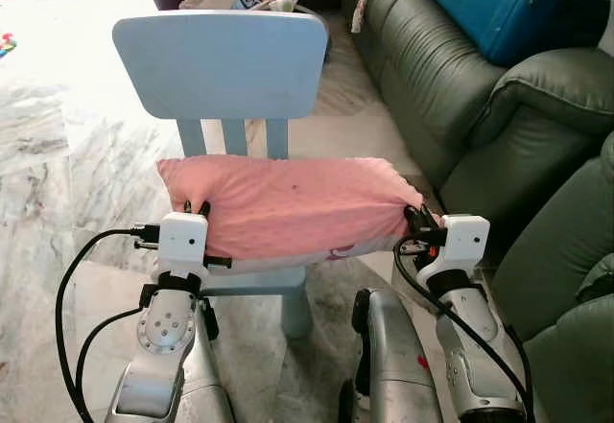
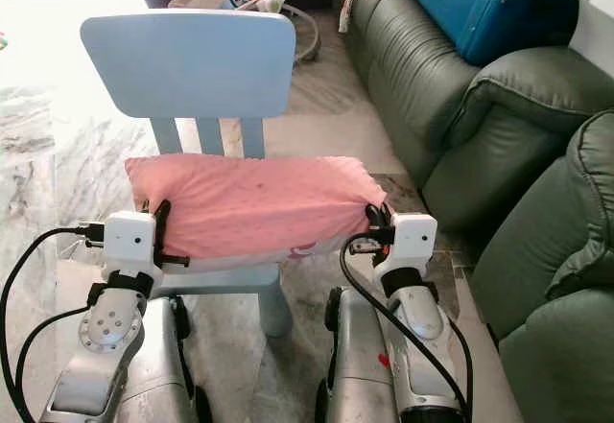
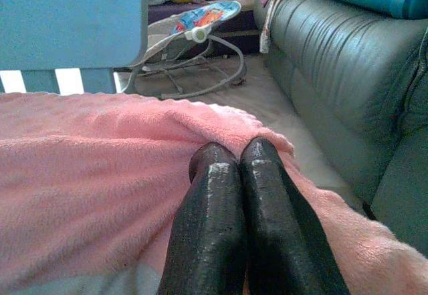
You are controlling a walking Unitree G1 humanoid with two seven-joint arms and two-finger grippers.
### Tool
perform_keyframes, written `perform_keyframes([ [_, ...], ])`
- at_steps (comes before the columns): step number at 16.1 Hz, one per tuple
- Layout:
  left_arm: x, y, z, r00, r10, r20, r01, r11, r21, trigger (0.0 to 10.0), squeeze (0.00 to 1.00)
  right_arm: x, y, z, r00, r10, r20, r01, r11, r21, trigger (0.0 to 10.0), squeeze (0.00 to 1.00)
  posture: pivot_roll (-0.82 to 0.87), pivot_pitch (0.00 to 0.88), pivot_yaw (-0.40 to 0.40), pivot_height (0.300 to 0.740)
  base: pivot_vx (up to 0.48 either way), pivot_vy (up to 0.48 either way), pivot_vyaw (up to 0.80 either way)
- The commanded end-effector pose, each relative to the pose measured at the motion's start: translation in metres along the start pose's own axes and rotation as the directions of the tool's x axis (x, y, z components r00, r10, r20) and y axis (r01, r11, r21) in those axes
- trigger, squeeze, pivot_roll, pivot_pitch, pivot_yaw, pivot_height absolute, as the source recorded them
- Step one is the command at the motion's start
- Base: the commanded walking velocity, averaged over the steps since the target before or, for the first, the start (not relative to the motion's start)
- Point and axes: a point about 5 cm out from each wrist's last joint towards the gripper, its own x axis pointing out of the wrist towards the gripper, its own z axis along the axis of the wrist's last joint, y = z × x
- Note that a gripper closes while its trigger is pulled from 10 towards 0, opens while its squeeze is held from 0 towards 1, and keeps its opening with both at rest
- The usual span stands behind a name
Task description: Move the pillow to the sofa
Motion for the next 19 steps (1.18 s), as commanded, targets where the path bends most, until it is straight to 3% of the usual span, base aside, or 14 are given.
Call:
perform_keyframes([
  [1,0.000,0.002,0.005,1.000,0.007,0.017,-0.007,1.000,-0.001,10.0,0.00,0.001,-0.002,0.008,0.999,-0.011,0.030,0.011,1.000,-0.001,10.0,0.00,0.02,0.000,-0.032,0.504,0.000,0.000,0.00],
  [7,0.000,0.002,0.005,1.000,0.007,0.017,-0.007,1.000,-0.001,10.0,0.00,0.001,-0.002,0.008,0.999,-0.011,0.030,0.011,1.000,-0.001,10.0,0.00,0.02,0.000,-0.032,0.504,0.000,0.000,0.00],
  [9,0.000,-0.006,-0.005,0.999,-0.029,-0.043,0.032,0.997,0.074,10.0,0.00,0.001,0.007,0.011,1.000,0.010,-0.026,-0.011,0.998,-0.055,10.0,0.00,0.00,0.000,-0.033,0.508,0.000,0.000,0.00],
  [11,-0.001,-0.006,-0.007,0.998,-0.028,-0.048,0.032,0.997,0.077,10.0,0.00,0.001,0.007,0.011,0.999,0.024,-0.026,-0.025,0.999,-0.045,10.0,0.00,0.01,0.000,-0.036,0.508,0.000,0.000,0.00],
  [19,0.001,-0.009,-0.006,0.998,-0.030,-0.050,0.034,0.997,0.073,10.0,0.00,0.005,0.008,0.019,0.998,0.054,-0.018,-0.055,0.998,-0.022,10.0,0.00,0.01,0.000,-0.043,0.600,0.000,0.000,0.00],
])
